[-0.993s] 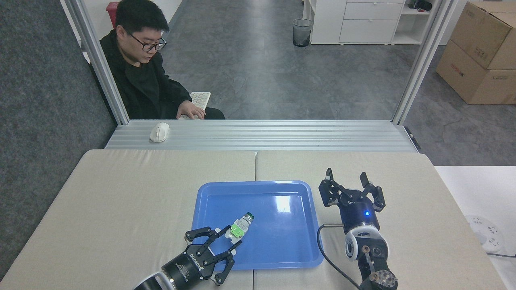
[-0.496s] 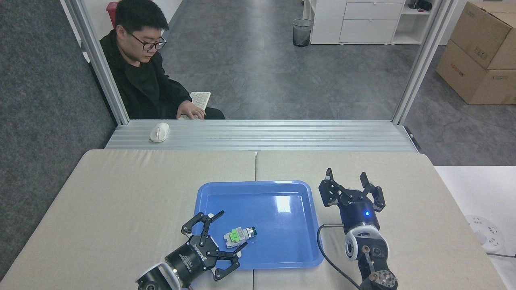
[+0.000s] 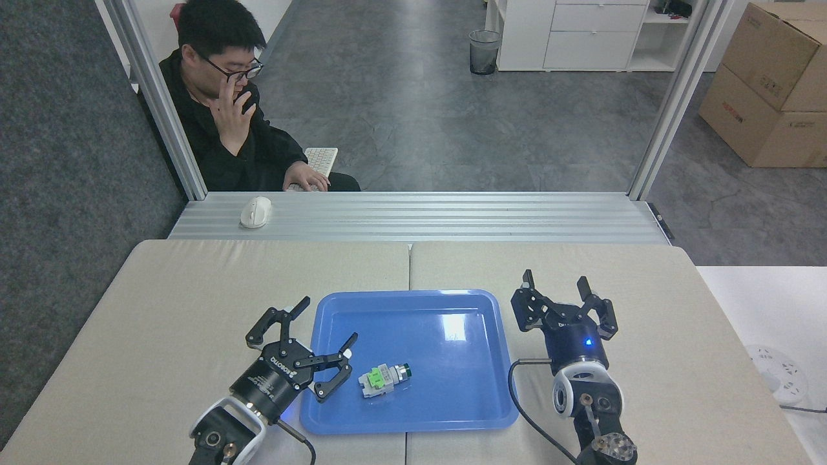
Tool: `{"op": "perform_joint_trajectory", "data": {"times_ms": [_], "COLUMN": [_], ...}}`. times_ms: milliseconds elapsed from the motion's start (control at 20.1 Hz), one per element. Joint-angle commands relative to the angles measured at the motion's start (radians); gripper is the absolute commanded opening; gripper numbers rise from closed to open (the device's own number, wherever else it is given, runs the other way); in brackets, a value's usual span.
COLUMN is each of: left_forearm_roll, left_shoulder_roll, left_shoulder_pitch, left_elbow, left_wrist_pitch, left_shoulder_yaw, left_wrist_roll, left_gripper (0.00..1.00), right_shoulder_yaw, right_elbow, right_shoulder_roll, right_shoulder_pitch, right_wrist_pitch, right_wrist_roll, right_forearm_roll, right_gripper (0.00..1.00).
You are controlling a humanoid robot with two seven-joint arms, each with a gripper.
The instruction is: Pick up switch part and place in tray
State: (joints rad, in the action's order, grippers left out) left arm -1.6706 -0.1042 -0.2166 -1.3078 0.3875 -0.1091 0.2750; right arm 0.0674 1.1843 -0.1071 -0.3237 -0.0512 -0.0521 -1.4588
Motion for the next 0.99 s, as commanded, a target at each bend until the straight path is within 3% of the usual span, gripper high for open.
{"op": "perform_joint_trajectory", "data": {"times_ms": [0,248,447,645,943], "left_forearm_roll": [0.155,0.368,0.365,0.365,0.367], "left_shoulder_roll": [-0.037,-0.092,-0.094,-0.1,-0.103], "left_shoulder_pitch": [-0.052,-0.047,-0.035,-0.035,-0.038], "left_elbow": [0.203,0.202,0.2,0.188,0.073], "left_wrist_pitch": [-0.151,-0.184,-0.176,-0.167,-0.139], "left_shoulder_yaw": [0.215,0.22,0.204,0.204,0.204], "left_wrist_roll": [0.003,0.0,-0.017,-0.163,-0.178], "left_gripper": [0.96,0.98,0.98,0.98,0.98], "right_shoulder_yaw": [0.0,-0.001,-0.001,-0.001,-0.001], "right_elbow": [0.0,0.0,0.0,0.0,0.0], "right_shoulder_roll": [0.0,0.0,0.0,0.0,0.0], "right_shoulder_pitch": [0.0,0.0,0.0,0.0,0.0], "right_wrist_pitch": [-0.001,-0.001,-0.001,-0.001,0.001], "right_wrist_roll": [0.0,0.0,0.0,0.0,0.0], "right_forearm_roll": [0.0,0.0,0.0,0.0,0.0], "right_gripper": [1.0,1.0,1.0,1.0,1.0]}}
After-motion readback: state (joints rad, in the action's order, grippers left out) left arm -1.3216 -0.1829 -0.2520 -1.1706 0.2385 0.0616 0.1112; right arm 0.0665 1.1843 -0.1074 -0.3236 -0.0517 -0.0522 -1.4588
